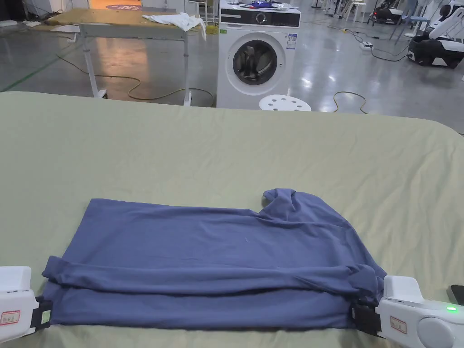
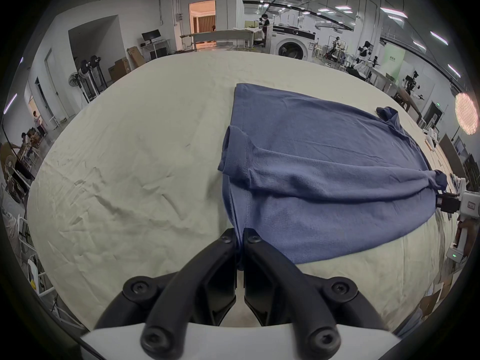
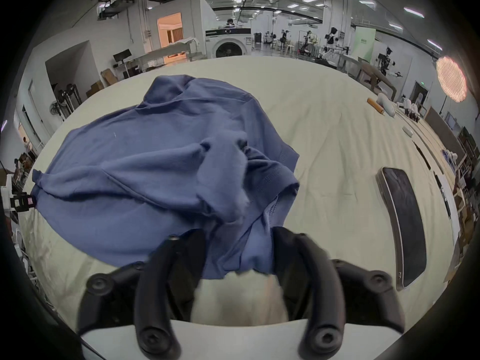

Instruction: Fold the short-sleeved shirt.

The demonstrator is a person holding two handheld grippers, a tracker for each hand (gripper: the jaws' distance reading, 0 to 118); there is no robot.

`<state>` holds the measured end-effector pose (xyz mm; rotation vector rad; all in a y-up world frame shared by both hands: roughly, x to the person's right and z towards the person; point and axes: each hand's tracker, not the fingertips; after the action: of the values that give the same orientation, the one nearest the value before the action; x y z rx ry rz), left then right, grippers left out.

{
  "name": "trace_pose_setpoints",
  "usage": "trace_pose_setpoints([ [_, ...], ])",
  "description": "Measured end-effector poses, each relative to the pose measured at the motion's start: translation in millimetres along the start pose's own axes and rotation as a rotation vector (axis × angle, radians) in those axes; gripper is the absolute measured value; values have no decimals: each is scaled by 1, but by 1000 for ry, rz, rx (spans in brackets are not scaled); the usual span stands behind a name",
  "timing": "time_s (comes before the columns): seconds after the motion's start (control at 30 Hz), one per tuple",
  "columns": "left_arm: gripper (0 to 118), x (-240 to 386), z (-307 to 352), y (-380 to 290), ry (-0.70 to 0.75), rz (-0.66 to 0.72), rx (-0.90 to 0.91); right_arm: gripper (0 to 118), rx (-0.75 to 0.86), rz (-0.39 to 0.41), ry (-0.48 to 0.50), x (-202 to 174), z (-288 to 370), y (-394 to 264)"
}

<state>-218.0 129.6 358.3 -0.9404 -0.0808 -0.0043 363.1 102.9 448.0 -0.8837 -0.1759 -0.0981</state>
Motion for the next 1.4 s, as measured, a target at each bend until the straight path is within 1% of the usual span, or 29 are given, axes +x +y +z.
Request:
trace_pose_setpoints([
  [0.03, 0, 0, 0, 0, -1, 1, 3, 14, 8, 9, 35, -2, 2, 1],
  [0.07, 0, 0, 1, 0, -1, 2, 6, 14, 14, 5, 69, -3, 2, 2],
  [0.1, 0, 0, 2, 0, -2, 1, 9, 13, 5, -5, 73, -4, 2, 1],
  [0.13, 0, 0, 4, 0, -3, 1, 10, 13, -7, 12, 34, -6, 4, 2],
  [0.27, 0, -6, 19, 4, -25, 27, 46, 12, 8, 27, 44, -5, 24, 9],
  [0.47, 0, -14, 52, 6, -67, 44, 101, 12, 52, 92, 53, -7, 78, 22],
  [0.57, 0, -19, 68, -5, -35, 19, 103, 12, 52, 151, 37, -9, 105, 17],
  [0.63, 0, -28, 77, -18, -30, 23, 98, 12, 50, 137, 50, -4, 117, 5],
  [0.67, 0, -34, 82, -27, -43, 44, 91, 12, 30, 103, 76, 0, 121, -3],
  [0.73, 0, -42, 88, -46, -68, 67, 69, 12, -4, 84, 93, 3, 128, -24],
  [0.83, 0, -43, 92, -74, -61, 50, 15, 12, -66, 87, 77, 3, 131, -56],
  [0.9, 0, -43, 92, -91, -64, 54, -26, 12, -119, 67, 67, 4, 125, -77],
  [0.97, 0, -43, 87, -103, -63, 65, -40, 12, -134, 50, 64, 4, 118, -91],
  [1.1, 0, -42, 71, -111, -55, 89, -61, 13, -132, 41, 42, -1, 102, -100],
  [1.2, 0, -38, 66, -107, -39, 77, -69, 14, -120, 66, 23, -5, 100, -98],
  [1.23, 0, -37, 66, -105, -36, 72, -70, 17, -118, 93, 9, -7, 101, -97],
  [1.27, 0, -36, 68, -103, -32, 68, -70, 27, -113, 125, -18, -9, 103, -95],
  [1.3, 4, -36, 69, -101, -29, 69, -65, 46, -110, 162, -73, -10, 106, -93],
  [1.33, 13, -35, 71, -99, -23, 73, -57, 60, -111, 188, -110, -11, 109, -91],
  [1.37, 21, -33, 74, -97, -5, 71, -37, 70, -112, 204, -137, -13, 115, -87],
  [1.4, 32, -30, 78, -93, 7, 56, -3, 72, -84, 196, -145, -14, 122, -82],
])
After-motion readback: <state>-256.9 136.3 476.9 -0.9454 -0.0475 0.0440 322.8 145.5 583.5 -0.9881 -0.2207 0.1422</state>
